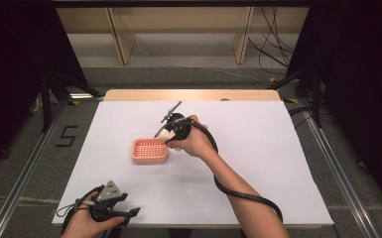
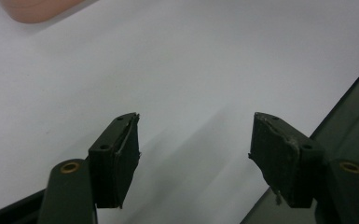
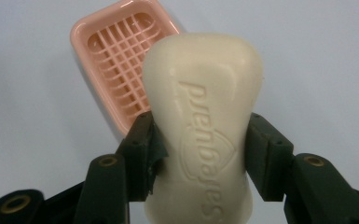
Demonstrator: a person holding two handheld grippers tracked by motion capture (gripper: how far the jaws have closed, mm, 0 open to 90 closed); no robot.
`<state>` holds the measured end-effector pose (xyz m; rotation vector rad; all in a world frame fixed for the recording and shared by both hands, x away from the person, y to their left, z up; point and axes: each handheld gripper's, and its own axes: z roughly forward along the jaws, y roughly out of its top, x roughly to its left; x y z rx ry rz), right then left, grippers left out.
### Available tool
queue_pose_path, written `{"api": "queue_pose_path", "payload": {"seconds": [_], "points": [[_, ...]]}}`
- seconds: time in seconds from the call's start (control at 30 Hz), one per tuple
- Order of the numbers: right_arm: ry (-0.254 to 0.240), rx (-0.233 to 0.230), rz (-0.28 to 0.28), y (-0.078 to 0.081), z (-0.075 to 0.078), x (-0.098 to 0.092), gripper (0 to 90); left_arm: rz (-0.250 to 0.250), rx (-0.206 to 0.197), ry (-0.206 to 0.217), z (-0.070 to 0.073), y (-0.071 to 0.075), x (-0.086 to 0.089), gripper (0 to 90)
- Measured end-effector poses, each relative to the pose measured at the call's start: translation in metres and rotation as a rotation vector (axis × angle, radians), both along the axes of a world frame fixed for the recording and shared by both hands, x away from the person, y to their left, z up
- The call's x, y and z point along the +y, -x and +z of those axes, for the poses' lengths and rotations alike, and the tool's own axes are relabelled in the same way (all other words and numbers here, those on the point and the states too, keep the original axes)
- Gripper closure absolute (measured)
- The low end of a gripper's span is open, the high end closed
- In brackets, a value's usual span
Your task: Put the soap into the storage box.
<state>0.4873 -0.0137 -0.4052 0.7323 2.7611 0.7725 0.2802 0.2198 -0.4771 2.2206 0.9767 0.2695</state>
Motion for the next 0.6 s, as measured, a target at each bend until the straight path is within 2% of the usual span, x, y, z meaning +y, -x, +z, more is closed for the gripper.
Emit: {"api": "queue_pose_path", "payload": {"seconds": [0.6], "points": [[-0.021,-0.015,0.008,0.0,-0.001,0.012,50.5,-0.003,-0.001,0.001,0.0,0.0,0.0,32.3]]}}
